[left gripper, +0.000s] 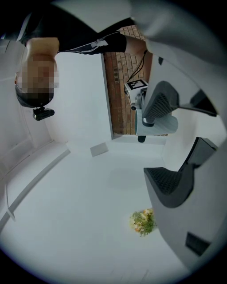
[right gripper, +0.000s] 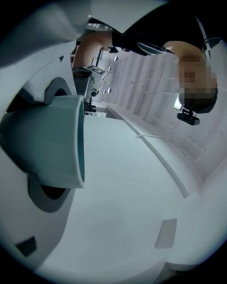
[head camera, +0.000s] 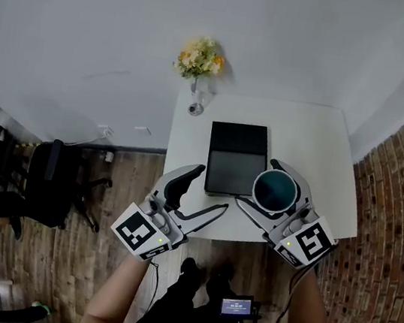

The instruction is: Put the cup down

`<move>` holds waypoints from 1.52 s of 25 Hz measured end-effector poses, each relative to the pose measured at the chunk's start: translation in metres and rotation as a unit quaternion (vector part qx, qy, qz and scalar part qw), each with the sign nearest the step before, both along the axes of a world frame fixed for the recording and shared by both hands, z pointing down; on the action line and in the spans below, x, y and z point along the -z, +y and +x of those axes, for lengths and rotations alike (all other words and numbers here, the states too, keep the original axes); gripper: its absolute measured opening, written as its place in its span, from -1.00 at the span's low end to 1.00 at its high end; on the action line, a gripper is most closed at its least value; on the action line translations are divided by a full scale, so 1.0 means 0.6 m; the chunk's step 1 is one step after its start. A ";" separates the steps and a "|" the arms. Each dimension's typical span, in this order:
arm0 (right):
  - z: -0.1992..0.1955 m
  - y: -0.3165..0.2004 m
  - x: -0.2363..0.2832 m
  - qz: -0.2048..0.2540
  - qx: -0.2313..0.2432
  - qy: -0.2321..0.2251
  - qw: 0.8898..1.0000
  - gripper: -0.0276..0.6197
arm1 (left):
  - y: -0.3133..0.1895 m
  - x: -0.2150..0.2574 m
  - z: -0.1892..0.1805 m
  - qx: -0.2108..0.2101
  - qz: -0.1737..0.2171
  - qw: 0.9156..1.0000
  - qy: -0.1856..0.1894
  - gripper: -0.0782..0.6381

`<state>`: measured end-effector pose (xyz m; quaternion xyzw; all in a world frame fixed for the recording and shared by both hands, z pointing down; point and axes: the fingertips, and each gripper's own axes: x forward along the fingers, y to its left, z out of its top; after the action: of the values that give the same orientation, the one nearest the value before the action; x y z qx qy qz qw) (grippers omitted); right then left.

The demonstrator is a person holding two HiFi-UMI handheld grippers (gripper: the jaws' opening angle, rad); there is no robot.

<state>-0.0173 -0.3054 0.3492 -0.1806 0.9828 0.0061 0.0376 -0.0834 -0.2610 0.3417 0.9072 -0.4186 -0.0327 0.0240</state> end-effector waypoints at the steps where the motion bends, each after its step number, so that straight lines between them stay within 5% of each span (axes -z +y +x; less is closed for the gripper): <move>1: -0.003 -0.012 -0.004 0.000 0.000 0.000 1.000 0.38 | -0.006 -0.003 -0.001 0.000 -0.001 1.000 0.000 0.20; 17: -0.089 -0.158 -0.040 0.038 0.032 0.004 0.999 0.38 | -0.075 -0.036 -0.026 0.017 0.000 1.000 0.002 0.20; 38: -0.141 -0.309 -0.172 0.008 0.029 0.007 1.000 0.38 | -0.089 -0.094 -0.038 0.039 -0.010 0.999 0.032 0.20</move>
<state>-0.1017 -0.4906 0.4524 -0.1521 0.9877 0.0141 0.0326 -0.1064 -0.3142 0.3981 0.8885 -0.4529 -0.0587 0.0448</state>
